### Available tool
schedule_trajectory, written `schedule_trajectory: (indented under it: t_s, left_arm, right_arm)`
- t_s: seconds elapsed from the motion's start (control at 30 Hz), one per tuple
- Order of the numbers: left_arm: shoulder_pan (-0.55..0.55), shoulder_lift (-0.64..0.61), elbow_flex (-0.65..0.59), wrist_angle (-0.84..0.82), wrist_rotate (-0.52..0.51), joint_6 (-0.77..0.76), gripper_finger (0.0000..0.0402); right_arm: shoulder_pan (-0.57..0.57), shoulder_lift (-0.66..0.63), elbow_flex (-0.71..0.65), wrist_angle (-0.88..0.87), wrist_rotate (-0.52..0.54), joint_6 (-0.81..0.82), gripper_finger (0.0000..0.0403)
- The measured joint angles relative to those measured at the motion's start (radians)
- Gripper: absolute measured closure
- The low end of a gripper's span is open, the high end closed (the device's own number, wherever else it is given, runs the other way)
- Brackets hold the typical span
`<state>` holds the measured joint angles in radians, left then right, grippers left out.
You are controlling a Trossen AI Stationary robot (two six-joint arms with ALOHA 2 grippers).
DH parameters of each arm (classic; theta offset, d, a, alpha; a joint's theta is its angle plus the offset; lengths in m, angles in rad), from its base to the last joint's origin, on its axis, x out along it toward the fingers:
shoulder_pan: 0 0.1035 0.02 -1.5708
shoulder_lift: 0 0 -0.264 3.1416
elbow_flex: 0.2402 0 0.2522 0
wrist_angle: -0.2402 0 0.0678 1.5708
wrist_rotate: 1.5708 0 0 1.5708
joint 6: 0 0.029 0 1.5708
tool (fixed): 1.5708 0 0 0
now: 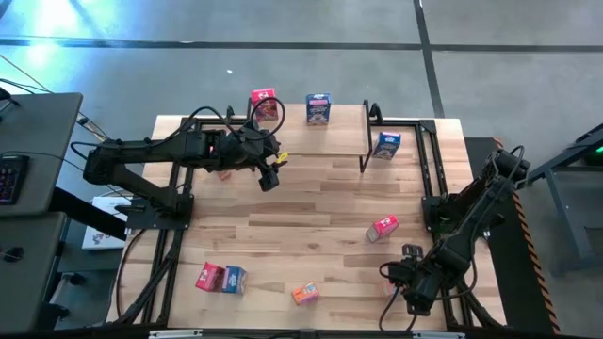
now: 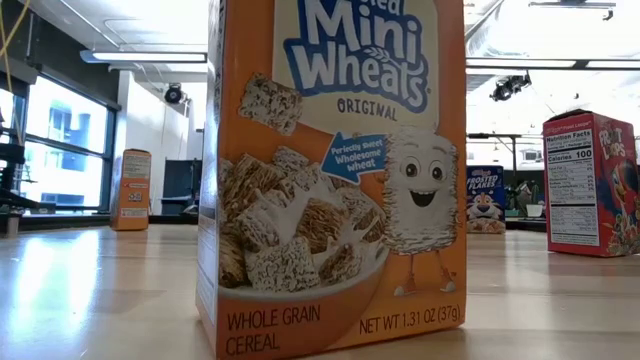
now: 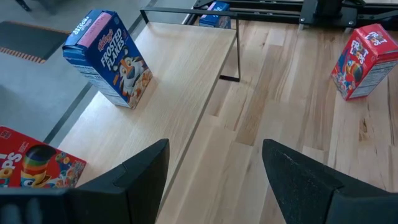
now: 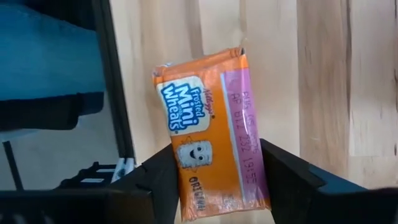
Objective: Stack cereal on shelf
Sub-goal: Put the right orange cereal box on the shelf
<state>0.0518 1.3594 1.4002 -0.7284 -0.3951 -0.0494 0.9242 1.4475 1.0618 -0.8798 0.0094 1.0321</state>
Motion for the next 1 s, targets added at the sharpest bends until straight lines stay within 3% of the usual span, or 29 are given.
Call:
schedule_trajectory:
  t_s: [0.27, 1.0]
  left_arm:
    - [0.0, 0.0, 0.0, 0.0, 0.0, 0.0, 0.0153]
    - [0.0, 0.0, 0.0, 0.0, 0.0, 0.001, 0.0153]
  right_arm:
    - [-0.056, -0.001, 0.063, -0.042, 0.016, -0.043, 0.022]
    - [-0.156, -0.01, 0.066, -0.027, 0.001, -0.122, 0.024]
